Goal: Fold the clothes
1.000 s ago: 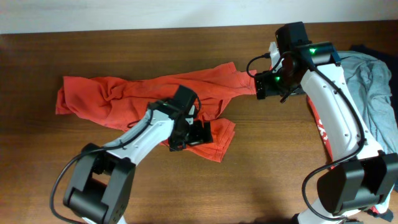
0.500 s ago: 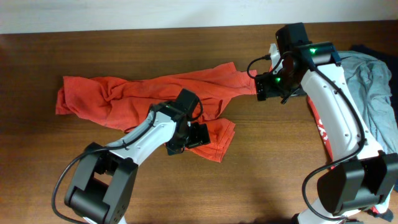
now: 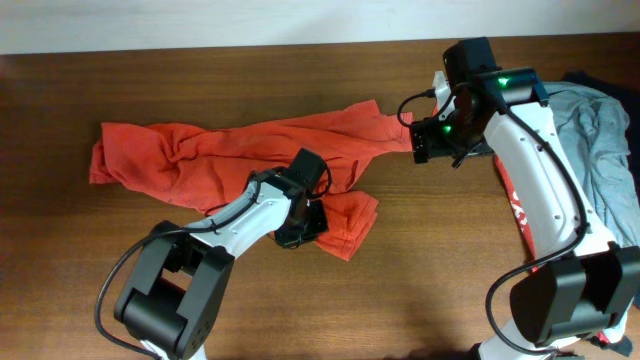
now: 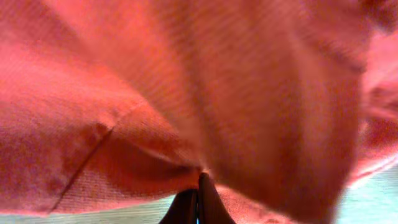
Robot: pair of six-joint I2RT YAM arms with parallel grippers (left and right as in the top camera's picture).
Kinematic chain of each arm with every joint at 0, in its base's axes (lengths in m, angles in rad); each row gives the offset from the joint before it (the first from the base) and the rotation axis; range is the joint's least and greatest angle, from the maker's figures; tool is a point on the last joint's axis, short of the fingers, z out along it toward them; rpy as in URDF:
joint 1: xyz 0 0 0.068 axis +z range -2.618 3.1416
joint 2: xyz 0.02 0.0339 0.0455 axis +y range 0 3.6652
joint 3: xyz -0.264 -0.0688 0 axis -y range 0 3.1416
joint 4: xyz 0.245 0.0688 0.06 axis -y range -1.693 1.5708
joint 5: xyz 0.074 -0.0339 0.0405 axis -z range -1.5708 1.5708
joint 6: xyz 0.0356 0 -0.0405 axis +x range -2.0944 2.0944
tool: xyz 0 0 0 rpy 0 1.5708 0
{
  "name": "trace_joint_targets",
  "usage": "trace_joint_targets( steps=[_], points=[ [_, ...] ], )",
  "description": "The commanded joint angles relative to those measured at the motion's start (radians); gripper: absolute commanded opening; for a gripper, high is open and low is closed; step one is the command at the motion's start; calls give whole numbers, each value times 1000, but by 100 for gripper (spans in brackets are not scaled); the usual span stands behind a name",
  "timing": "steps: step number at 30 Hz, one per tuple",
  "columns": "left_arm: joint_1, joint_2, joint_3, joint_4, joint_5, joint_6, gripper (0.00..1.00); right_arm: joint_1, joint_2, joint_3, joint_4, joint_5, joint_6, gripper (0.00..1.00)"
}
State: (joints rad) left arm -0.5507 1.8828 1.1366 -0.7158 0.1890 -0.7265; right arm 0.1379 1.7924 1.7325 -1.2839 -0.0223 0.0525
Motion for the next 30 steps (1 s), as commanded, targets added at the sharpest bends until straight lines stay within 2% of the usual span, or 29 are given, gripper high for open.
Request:
trace_joint_targets(
  steps=[1,3,6,11,16,23,30],
  points=[
    [12,-16,14,-93,-109,24,0,-9,-26,20,-8,16,4,89],
    [38,-89,29,-184,-215,26,0,-9,-26,20,-7,16,4,89],
    [93,-248,31,-250,-269,88,0,-9,-26,20,-8,16,4,89],
    [290,-646,31,-335,-410,115,0,-7,-21,19,-8,14,4,88],
    [444,-871,31,-367,-422,130,0,-6,-19,17,-6,-49,-21,88],
    [550,-980,31,-371,-422,172,0,18,-19,-55,26,-171,-109,88],
    [560,-925,30,-370,-447,179,0,192,-19,-271,122,-208,-150,87]
  ],
)
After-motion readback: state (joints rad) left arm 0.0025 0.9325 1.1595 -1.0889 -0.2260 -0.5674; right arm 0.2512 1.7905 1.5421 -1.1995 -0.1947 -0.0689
